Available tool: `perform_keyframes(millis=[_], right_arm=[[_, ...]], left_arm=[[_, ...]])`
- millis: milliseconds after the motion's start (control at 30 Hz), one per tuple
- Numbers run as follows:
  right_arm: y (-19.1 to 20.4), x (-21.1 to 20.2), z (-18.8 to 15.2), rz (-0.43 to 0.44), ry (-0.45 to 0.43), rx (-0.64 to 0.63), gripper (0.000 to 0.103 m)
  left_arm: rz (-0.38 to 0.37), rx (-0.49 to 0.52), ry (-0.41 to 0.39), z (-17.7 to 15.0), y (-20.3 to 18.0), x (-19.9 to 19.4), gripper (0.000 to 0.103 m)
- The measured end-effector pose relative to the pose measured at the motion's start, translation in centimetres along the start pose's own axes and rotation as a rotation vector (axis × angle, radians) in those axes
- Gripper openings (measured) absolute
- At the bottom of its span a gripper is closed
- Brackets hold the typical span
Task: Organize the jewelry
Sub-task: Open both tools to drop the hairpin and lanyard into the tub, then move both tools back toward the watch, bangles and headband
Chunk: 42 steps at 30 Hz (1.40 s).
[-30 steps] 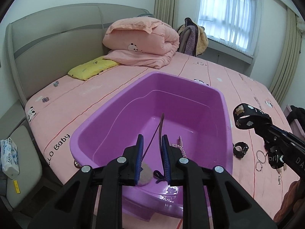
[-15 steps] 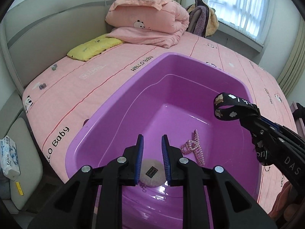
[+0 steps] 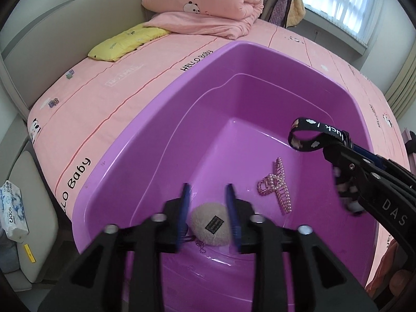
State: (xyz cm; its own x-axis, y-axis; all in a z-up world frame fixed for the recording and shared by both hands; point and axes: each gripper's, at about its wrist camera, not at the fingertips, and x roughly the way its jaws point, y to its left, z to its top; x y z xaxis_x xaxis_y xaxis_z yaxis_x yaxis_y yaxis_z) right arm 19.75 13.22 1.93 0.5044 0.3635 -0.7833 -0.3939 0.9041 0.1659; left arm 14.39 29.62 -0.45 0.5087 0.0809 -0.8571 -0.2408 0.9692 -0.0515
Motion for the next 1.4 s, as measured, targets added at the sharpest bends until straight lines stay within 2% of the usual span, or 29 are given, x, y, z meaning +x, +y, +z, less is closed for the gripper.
perform_keyframes(millis=[33,100,133,433,967,1400], right_arm=[[-0.1,-0.1,0.0,-0.009,-0.012,0.001,0.067],[-0.1,-0.6,-0.1,-0.029,-0.036,0.002,0.068],[-0.1,-0.7,0.0,-0.035,-0.037,0.0,0.068],[-0.7,-1.0,-0.2,-0.019,-0.023,-0.002,0.068],[-1.8,-3.6,-1.6,0.021,-0.051,0.027,0.068],[-5.2,-7.6,-5.2,0.063,-0.105,0.144,0.068]], left_arm=[[0.006,0.002,-0.007,0.0,0.0,-0.1,0.062],[0.03,0.005,-0.035,-0.1,0.0,-0.6,0.085],[0.039,0.004,-0.051,-0.1,0.0,-0.9,0.088],[0.048,0.017,-0.026,-0.4,-0.2,-0.9,0.089],[0.057,0.032,-0.06,-0.8,-1.6,-3.2,0.094],[0.009,0.042,-0.081,-2.9,-4.7,-5.5,0.096]])
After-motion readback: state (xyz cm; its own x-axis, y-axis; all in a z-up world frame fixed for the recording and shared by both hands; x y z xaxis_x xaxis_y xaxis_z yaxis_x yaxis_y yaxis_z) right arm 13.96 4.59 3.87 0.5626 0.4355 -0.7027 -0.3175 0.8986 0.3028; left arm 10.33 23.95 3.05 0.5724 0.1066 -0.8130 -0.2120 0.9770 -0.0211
